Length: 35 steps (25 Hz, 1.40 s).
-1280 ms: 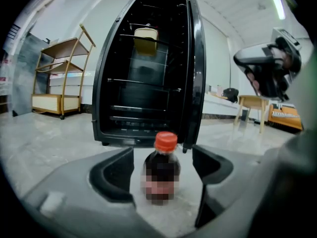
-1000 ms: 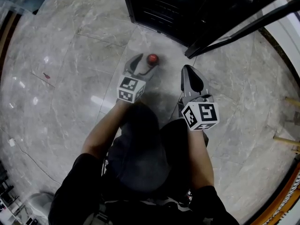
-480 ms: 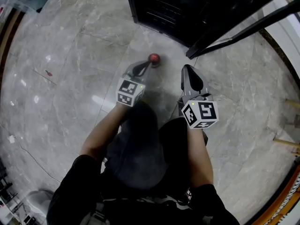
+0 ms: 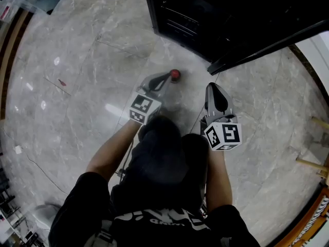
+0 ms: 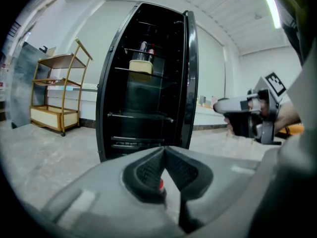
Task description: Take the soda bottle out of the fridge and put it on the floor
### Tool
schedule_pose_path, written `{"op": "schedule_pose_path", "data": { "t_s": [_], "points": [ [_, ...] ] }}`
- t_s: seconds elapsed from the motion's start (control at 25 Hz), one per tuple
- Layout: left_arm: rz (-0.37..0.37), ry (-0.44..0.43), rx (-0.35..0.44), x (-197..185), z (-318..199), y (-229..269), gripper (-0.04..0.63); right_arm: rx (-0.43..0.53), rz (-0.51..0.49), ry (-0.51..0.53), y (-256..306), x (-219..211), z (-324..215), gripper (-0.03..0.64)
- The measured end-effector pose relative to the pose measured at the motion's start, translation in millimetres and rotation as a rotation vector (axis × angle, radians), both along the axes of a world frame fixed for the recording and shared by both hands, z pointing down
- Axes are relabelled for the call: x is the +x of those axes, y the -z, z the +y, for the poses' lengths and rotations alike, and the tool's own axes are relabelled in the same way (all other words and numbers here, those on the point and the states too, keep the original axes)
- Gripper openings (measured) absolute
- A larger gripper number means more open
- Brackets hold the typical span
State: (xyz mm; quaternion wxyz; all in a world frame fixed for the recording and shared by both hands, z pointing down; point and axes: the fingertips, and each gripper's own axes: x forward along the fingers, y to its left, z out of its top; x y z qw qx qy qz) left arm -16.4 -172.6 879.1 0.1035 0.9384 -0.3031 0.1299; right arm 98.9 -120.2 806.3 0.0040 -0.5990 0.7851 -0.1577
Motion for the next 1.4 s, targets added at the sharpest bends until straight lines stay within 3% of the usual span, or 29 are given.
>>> {"op": "schedule_pose_path", "data": {
  "t_s": [0.32, 0.8, 1.0, 1.2, 1.4],
  "points": [
    [-0.016, 0.01, -0.01, -8, -46, 164, 0.002, -0.077, -0.055, -0.033, 145, 8, -21, 0.0],
    [0.026, 0.024, -0.108, -24, -75, 432, 0.002, -0.176, -0.027, 0.085, 419, -52, -51, 0.0],
    [0.058, 0.044, -0.121, -34, -83, 538, 0.002, -0.179, 0.006, 0.101, 527, -58, -58, 0.0],
    [0.094, 0.063, -0.119, -40, -95, 605, 0.003, -0.165, 0.018, 0.097, 591, -51, -62, 0.0],
    [0.08, 0.063, -0.108, -35, -96, 644, 0.003, -0.141, 0.028, 0.096, 624, -34, -59, 0.001]
  ]
}}
